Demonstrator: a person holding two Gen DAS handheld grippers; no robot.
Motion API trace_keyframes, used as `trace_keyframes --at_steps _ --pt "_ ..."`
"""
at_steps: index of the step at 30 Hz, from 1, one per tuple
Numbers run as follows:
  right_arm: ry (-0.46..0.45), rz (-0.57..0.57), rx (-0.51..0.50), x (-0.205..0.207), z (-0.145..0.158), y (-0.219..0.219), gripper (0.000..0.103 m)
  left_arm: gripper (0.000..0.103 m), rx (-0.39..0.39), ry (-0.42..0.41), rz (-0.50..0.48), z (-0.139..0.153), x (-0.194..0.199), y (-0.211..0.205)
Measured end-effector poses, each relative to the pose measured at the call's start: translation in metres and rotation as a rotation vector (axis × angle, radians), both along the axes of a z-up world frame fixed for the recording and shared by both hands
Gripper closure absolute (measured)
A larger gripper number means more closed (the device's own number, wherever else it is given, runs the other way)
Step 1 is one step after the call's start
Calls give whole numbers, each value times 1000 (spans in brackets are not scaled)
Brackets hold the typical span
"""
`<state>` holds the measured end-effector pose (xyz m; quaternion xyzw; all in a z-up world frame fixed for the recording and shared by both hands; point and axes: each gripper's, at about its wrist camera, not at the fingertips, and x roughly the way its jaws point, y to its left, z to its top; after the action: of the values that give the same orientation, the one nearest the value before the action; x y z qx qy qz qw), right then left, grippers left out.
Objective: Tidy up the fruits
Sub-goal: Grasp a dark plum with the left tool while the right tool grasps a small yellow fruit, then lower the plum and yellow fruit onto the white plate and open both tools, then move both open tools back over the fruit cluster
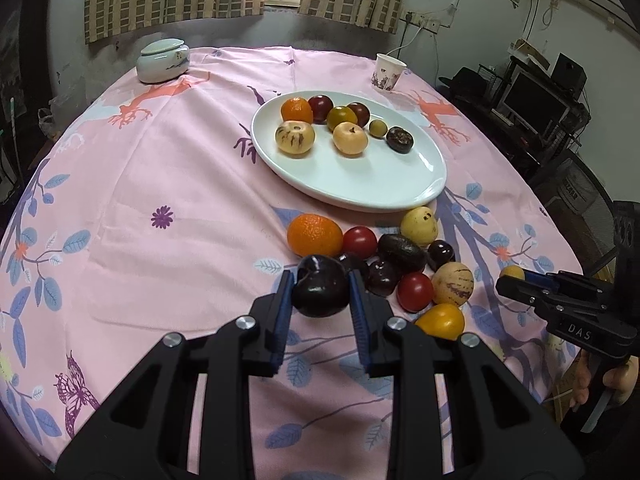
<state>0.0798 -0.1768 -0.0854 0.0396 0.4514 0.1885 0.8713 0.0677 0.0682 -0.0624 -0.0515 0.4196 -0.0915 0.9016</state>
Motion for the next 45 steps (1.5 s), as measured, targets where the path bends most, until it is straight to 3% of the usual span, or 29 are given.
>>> trace_keyframes --at_steps 6,14,16,21,33,34,37,39,40,43,45 --pt "-15 36 -14 22 17 6 77 75 8 -15 -43 23 27 -7" --pt "-158 110 -96 99 58 52 78 75 47 -28 -9 47 139 -33" --pt "-174 115 -123 127 55 62 78 75 31 -1 7 41 166 -35" --pt "-103 118 -123 179 35 68 78 75 -3 67 7 22 204 -37" --pt "-43 113 -121 221 15 71 77 74 10 109 1 1 237 -41" --pt "-45 114 -130 223 15 73 77 72 14 110 9 1 238 -41" --pt "-61 117 -179 227 15 79 77 36 1 72 32 11 235 -38" --pt "-74 107 -201 224 17 77 76 35 1 28 40 23 226 -34" --pt "-72 106 -200 222 19 74 73 35 0 18 36 30 221 -32" --pt "-95 73 -188 207 29 60 38 34 -40 -10 36 46 200 -21" --pt "-115 68 -181 190 37 51 38 32 -56 -24 30 53 180 -15"
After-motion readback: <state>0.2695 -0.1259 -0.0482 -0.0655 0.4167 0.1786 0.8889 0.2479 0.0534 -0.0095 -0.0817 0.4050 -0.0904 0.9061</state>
